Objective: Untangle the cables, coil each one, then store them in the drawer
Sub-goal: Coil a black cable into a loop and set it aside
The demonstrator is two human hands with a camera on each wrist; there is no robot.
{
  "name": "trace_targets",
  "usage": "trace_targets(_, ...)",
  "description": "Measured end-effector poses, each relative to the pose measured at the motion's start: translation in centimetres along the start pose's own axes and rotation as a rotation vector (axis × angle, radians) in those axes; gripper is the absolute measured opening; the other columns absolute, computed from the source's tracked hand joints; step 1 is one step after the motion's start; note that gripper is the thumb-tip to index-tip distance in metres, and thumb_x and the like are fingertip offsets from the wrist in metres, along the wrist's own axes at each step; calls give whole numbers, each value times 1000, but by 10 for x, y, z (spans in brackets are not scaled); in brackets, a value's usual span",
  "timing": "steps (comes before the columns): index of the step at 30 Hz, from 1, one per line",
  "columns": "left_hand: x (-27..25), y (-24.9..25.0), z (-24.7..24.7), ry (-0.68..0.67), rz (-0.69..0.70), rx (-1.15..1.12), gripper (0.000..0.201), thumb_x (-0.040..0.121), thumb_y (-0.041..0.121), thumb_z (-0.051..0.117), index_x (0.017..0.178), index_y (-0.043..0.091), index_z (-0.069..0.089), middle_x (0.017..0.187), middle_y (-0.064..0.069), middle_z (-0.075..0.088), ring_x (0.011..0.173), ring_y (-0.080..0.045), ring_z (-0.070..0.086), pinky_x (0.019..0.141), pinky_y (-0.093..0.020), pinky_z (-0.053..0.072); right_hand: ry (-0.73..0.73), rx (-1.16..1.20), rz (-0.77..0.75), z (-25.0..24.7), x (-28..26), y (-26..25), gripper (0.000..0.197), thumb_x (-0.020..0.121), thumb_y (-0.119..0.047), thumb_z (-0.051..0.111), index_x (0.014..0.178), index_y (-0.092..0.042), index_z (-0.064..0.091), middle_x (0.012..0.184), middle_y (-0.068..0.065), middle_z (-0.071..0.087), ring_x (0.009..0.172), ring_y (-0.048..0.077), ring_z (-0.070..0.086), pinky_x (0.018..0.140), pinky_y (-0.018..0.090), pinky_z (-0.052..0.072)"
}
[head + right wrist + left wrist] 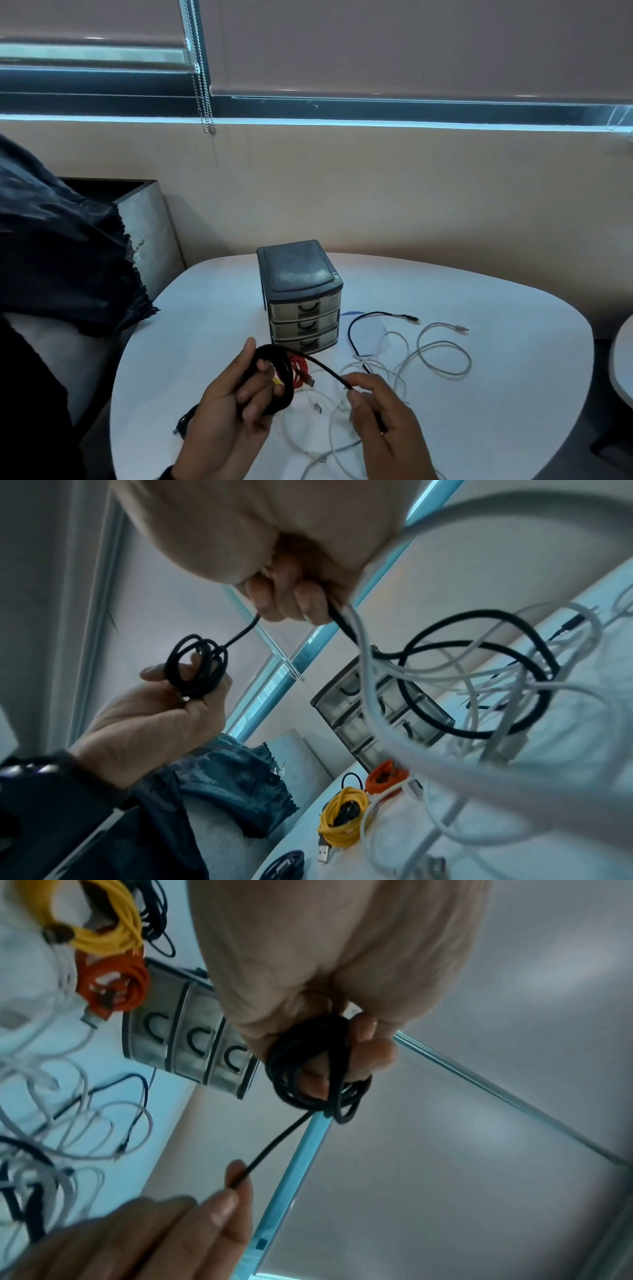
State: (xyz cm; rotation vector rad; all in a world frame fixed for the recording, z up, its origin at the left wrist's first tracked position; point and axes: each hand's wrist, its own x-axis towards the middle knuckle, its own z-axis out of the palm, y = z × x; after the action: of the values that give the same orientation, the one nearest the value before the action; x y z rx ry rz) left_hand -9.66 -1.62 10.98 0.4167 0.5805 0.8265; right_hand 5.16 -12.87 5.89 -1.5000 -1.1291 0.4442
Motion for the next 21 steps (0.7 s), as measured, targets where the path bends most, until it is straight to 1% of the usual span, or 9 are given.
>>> trace_targets(2,3,0,-1,-106,-2,-101,55,29,25,104,61,6,64,42,5,27,30,-9,32,57,-25,58,36,-3,9,2,4,1,14,94,-41,53,96,-50,63,60,11,55,51,6,46,53,22,37)
trace_targets(4,6,-1,2,-205,45,-184,53,33,17,103,73,1,72,49,2,41,43,-14,53,66,-32,61,-44,-5,62,6,6,3,13,95,-42,50,98,-47,63,57,7,53,52,8,45,55,27,38)
trace_targets(6,11,-7,9,-190,110,-173,44,52,16,95,87,-3,75,63,-3,57,66,-20,71,69,-34,62,-202,1,187,14,7,3,13,96,-36,50,94,-38,62,54,-1,52,52,10,46,56,29,38)
trace_targets(8,15,-15,17,-110,238,-27,26,87,21,64,97,-2,69,71,-5,66,78,-21,74,68,-31,61,-352,15,324,19,6,4,13,95,-26,49,88,-28,60,55,-3,55,54,12,50,59,26,40)
trace_targets(9,16,-19,19,-57,313,80,27,97,20,48,98,0,66,72,-6,70,79,-21,73,66,-28,60,-406,19,367,19,5,2,14,94,-23,48,86,-26,59,57,-2,57,56,12,52,60,24,40)
trace_targets(12,23,-32,14,5,441,332,32,105,15,36,96,-1,62,82,-8,76,83,-22,71,57,-19,55,-505,30,403,19,5,-4,12,92,-23,48,85,-24,58,64,0,61,60,10,57,63,22,42)
trace_targets(14,32,-41,2,30,545,640,32,107,17,36,96,-1,60,91,-5,77,90,-16,72,63,-17,54,-527,-11,375,18,5,-6,11,89,-27,49,87,-20,57,66,-2,62,64,9,58,66,23,43)
trace_targets(18,40,-57,-21,-28,711,1511,48,93,58,19,101,23,52,89,11,68,83,-6,64,75,-32,50,-496,-288,167,4,10,-4,10,87,-37,45,88,-32,53,63,-19,54,66,-2,53,69,17,41)
trace_targets(21,42,-63,-31,-74,606,1919,37,102,49,17,114,28,45,100,9,60,93,-10,56,82,-29,43,-441,-595,58,-14,19,-1,18,95,-42,44,101,-31,57,77,-17,52,85,6,57,76,25,45)
